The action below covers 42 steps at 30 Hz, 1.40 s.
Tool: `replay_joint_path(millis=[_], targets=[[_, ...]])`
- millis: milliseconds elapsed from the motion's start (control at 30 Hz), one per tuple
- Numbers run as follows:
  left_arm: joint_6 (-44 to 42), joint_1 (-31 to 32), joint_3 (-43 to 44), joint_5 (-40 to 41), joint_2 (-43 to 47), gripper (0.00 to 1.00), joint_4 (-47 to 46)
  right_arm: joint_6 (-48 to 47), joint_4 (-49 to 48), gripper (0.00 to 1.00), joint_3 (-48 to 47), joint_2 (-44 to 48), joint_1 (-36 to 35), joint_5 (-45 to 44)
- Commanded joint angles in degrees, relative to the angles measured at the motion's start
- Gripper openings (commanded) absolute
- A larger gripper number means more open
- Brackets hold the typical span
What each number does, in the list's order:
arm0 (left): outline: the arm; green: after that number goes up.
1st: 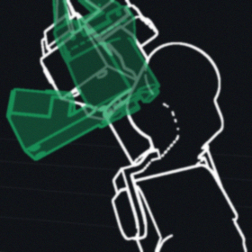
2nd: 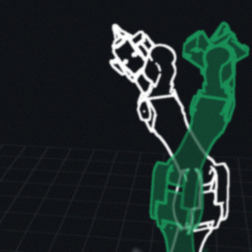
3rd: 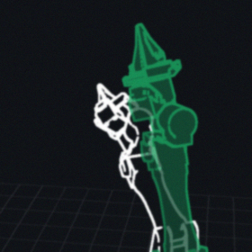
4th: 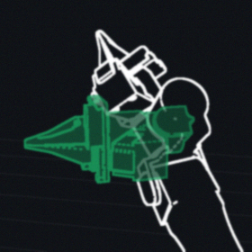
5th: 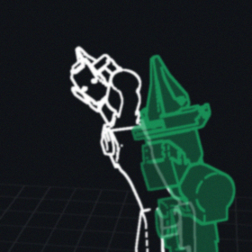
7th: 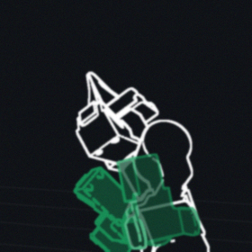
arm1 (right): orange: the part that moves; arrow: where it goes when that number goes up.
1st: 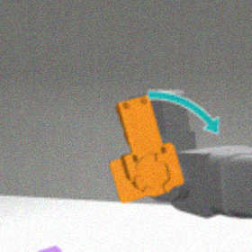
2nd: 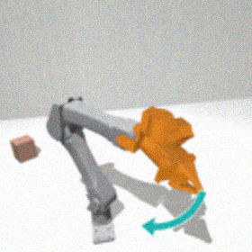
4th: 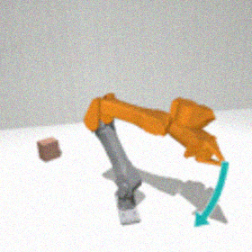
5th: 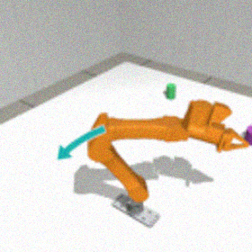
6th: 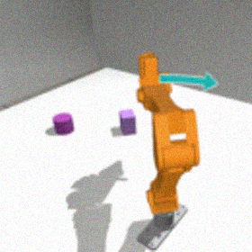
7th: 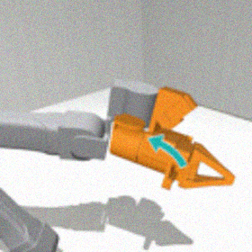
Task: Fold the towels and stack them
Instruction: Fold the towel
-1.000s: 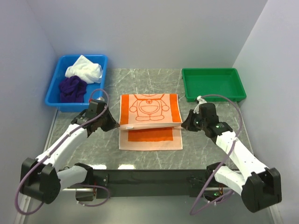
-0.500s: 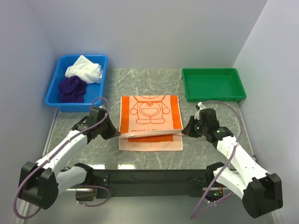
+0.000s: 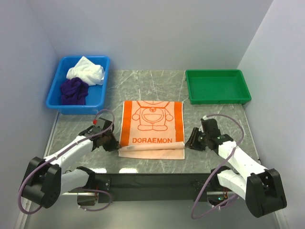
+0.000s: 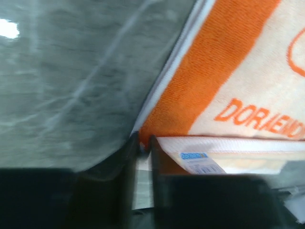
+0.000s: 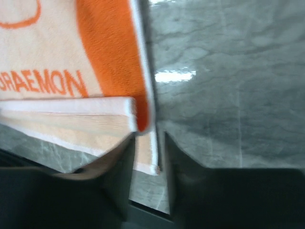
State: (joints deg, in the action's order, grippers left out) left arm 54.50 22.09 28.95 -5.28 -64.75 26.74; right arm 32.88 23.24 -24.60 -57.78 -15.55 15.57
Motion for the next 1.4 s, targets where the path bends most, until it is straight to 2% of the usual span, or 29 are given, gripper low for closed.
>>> replay_joint_path(millis=[0,67,100,200,367,500,567,667,800,900,1100,1200,1367], targets=[[1.04,-0.12,-0.47,4.84,2.87,0.27,3.31,0.16,0.57,0.45,0.87,4.41,0.35,-2.39],[1.40,0.06,-0.21,4.40,5.32,0.41,4.37,-0.63,2.32,0.53,0.35,6.79,-0.44,-2.39],[1.49,0.24,0.66,4.31,6.29,0.53,4.98,-0.80,2.85,0.55,-0.53,9.15,-0.88,-2.39],[0.96,0.59,3.99,5.01,10.07,0.72,8.75,-1.68,3.39,0.58,-3.68,12.50,-3.86,-2.30],[-2.11,0.59,10.76,8.09,12.02,0.81,12.80,-7.82,1.90,0.59,-12.20,7.43,-13.42,-6.17],[-7.98,0.59,15.51,10.81,9.47,0.93,11.32,-13.97,-0.74,0.62,-17.92,-6.33,-19.86,-4.15],[-10.19,0.59,16.40,12.22,8.68,0.98,10.00,-17.40,-2.32,0.68,-19.77,-10.14,-21.44,-3.71],[-14.41,0.59,16.84,13.89,9.11,1.00,7.10,-21.19,-3.38,0.73,-21.62,-16.99,-23.12,-1.26],[-20.74,0.50,14.39,15.30,12.01,0.99,2.62,-24.79,-4.35,0.79,-22.77,-21.14,-24.70,0.24],[-21.89,0.50,12.89,14.77,14.74,0.99,-0.46,-26.46,-4.53,0.80,-23.65,-24.13,-25.40,1.65],[-21.98,0.50,13.06,16.00,15.88,0.99,-0.55,-28.57,-3.39,0.81,-24.79,-28.26,-28.30,2.09],[-21.89,0.50,13.06,16.26,15.62,0.99,-0.11,-29.10,-1.54,0.78,-24.80,-27.48,-30.23,2.27],[-21.89,0.50,13.06,16.35,15.71,0.99,-0.29,-27.53,0.84,0.67,-23.05,-23.10,-32.70,1.83]])
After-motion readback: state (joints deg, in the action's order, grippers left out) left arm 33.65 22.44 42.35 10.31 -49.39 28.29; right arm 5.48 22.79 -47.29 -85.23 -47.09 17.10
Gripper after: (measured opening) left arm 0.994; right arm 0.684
